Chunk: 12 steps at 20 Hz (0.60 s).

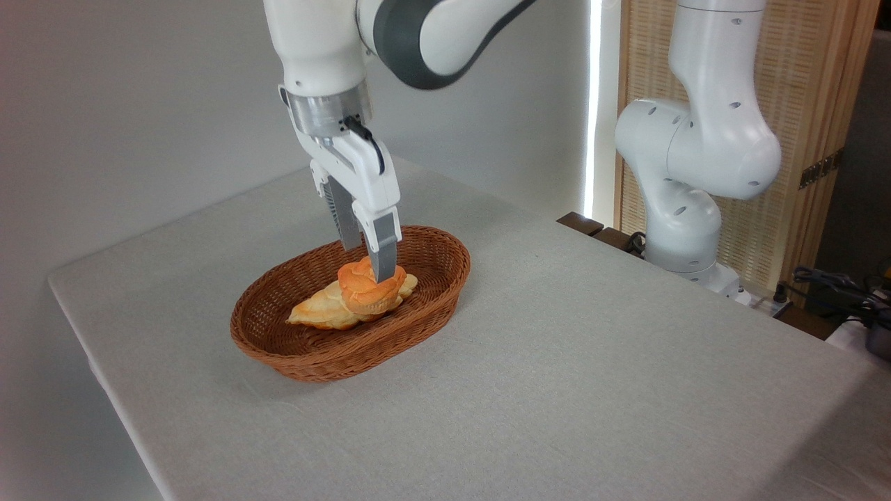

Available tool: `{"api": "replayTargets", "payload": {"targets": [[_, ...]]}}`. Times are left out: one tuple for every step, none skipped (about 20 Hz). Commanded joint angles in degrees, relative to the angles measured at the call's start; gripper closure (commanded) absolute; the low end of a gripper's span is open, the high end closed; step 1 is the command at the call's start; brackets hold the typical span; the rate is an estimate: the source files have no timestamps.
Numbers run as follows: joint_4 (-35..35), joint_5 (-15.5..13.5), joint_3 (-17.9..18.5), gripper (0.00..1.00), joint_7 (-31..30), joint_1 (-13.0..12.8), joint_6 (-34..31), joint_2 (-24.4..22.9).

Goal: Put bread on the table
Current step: 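Lower the open gripper onto the orange bread piece in the basket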

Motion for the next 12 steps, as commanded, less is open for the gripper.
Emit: {"api": "replayTargets", "payload": {"targets": [[-3.84, -1.53, -0.28, 0.0, -0.36, -0.34, 4.66, -1.34], [-4.45, -1.27, -0.71, 0.0, -0.27, -0.34, 5.63, -1.25], [-5.15, -1.01, -0.81, 0.0, -0.18, -0.34, 6.51, -1.25], [-5.33, -0.74, -0.81, 0.0, -0.01, -0.34, 7.12, -1.25], [-5.33, -0.74, -0.81, 0.0, 0.08, -0.34, 7.3, -1.16], [-5.33, -0.65, -0.81, 0.0, 0.17, -0.34, 7.31, -1.08], [-5.33, -0.56, -0.81, 0.0, 0.25, -0.34, 7.31, -0.99], [-5.6, 0.57, -0.81, 0.0, 0.26, -0.34, 7.31, -0.9], [-5.95, 1.27, -0.89, 0.0, 0.17, -0.43, 7.39, -0.9], [-6.3, 1.37, -1.07, 0.01, 0.17, -0.43, 7.48, -0.81], [-6.39, 1.37, -1.24, 0.06, 0.17, -0.52, 7.57, -0.81], [-6.56, 1.37, -1.25, 0.18, 0.08, -0.52, 7.92, -0.64]]}}
